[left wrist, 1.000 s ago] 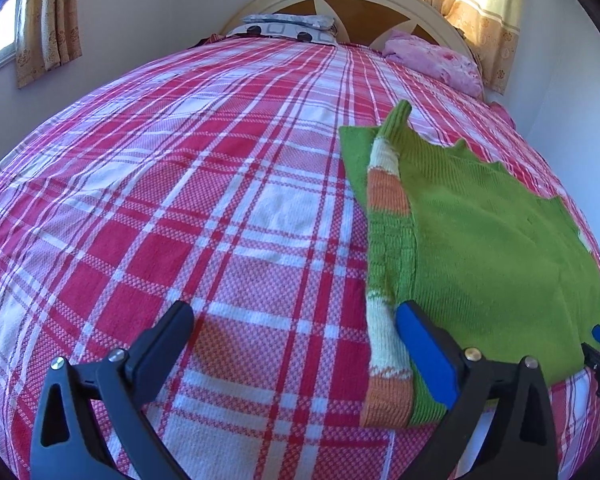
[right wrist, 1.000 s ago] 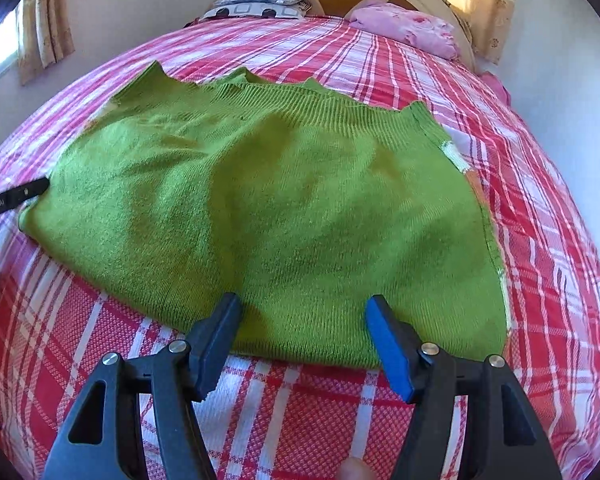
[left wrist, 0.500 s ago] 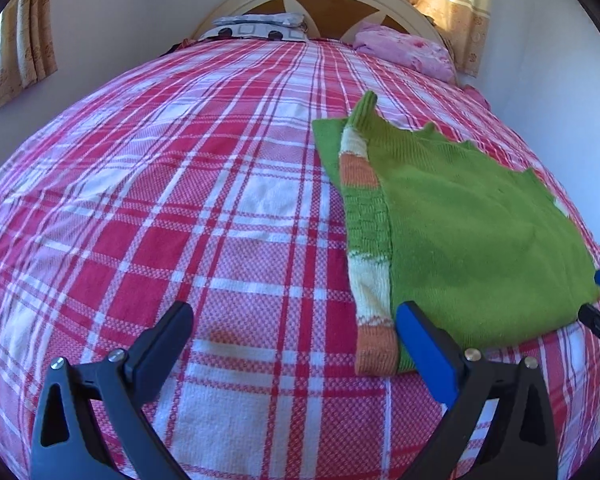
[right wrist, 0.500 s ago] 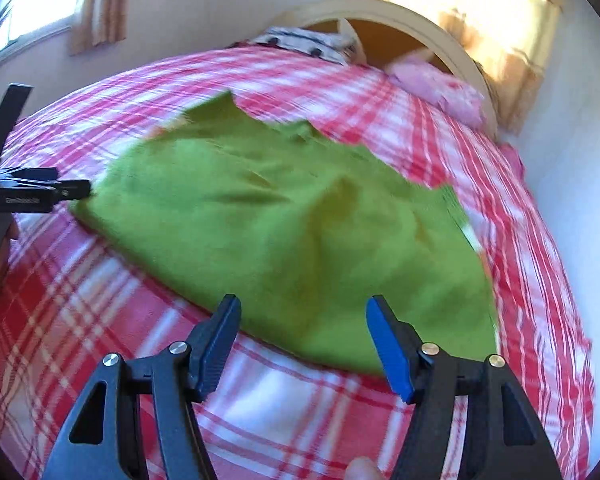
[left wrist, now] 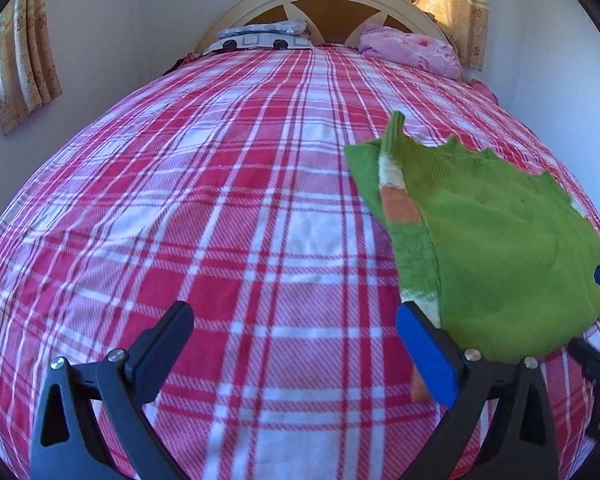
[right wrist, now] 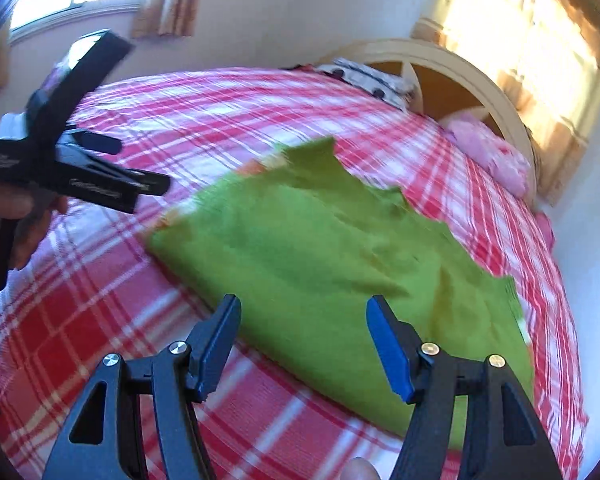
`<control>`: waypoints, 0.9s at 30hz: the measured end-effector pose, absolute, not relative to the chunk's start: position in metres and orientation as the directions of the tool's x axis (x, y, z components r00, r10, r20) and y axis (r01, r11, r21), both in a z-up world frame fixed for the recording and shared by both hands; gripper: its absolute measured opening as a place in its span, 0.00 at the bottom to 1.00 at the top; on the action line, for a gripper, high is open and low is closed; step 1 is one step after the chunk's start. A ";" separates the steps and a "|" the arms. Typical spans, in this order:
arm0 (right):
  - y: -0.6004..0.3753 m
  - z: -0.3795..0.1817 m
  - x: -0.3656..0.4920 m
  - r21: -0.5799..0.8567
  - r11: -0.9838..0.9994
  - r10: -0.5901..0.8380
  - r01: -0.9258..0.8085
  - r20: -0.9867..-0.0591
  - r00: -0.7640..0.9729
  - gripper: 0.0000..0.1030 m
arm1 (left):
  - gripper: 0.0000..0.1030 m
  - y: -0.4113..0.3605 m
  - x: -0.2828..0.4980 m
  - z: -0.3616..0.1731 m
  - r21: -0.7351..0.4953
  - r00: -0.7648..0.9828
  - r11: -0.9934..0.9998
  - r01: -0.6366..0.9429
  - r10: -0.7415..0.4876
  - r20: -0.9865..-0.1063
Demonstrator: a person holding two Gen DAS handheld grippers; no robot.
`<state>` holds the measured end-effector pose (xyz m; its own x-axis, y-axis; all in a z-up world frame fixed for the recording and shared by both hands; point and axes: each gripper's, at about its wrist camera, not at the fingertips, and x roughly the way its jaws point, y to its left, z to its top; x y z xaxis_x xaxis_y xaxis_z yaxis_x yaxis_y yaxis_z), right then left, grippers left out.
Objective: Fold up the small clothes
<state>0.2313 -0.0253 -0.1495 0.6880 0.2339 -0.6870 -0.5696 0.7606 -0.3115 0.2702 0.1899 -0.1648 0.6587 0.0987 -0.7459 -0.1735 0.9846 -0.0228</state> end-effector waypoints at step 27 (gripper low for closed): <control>0.080 -0.204 0.198 -0.613 0.522 0.208 -0.593 -0.582 0.786 0.61 | 0.75 0.195 0.412 -0.186 -0.431 0.645 0.902 0.026 -0.344 -0.682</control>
